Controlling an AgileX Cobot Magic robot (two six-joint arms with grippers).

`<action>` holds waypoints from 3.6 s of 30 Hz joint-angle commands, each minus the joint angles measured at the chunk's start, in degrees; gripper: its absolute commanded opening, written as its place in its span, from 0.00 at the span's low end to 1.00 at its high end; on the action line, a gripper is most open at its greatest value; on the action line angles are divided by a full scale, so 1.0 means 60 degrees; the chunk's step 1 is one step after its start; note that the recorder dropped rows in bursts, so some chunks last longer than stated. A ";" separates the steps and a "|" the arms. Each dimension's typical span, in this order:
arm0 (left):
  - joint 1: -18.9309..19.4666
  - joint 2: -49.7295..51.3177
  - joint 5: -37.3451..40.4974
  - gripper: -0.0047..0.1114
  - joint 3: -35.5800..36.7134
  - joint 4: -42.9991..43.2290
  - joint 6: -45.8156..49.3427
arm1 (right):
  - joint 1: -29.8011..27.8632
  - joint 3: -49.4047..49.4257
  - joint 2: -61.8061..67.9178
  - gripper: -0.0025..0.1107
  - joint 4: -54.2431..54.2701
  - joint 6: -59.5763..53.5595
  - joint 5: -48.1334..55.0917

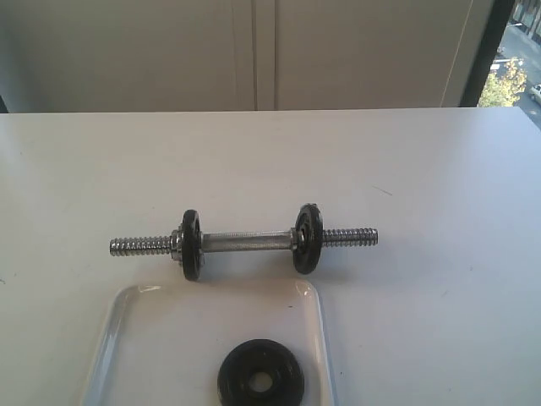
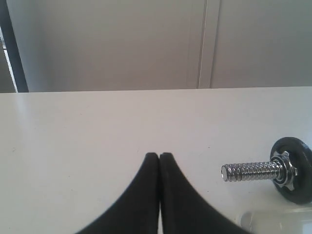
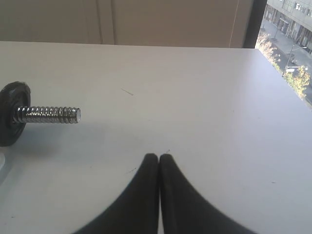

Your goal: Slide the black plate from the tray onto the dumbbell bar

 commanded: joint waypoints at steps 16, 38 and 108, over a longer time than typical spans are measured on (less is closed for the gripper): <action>0.0032 -0.0038 -0.4153 0.04 0.0039 -0.0076 -0.0572 | 0.0322 0.0022 -0.0050 0.02 -0.0049 0.0227 -0.0084; 0.0032 0.0242 -0.5633 0.04 -0.0735 -0.0702 -0.0464 | 0.0383 0.0022 -0.0050 0.02 -0.0049 0.0227 -0.0084; -0.2003 1.1027 0.3086 0.04 -0.7137 0.4923 -0.1253 | 0.0404 0.0022 -0.0050 0.02 -0.0049 0.0227 -0.0084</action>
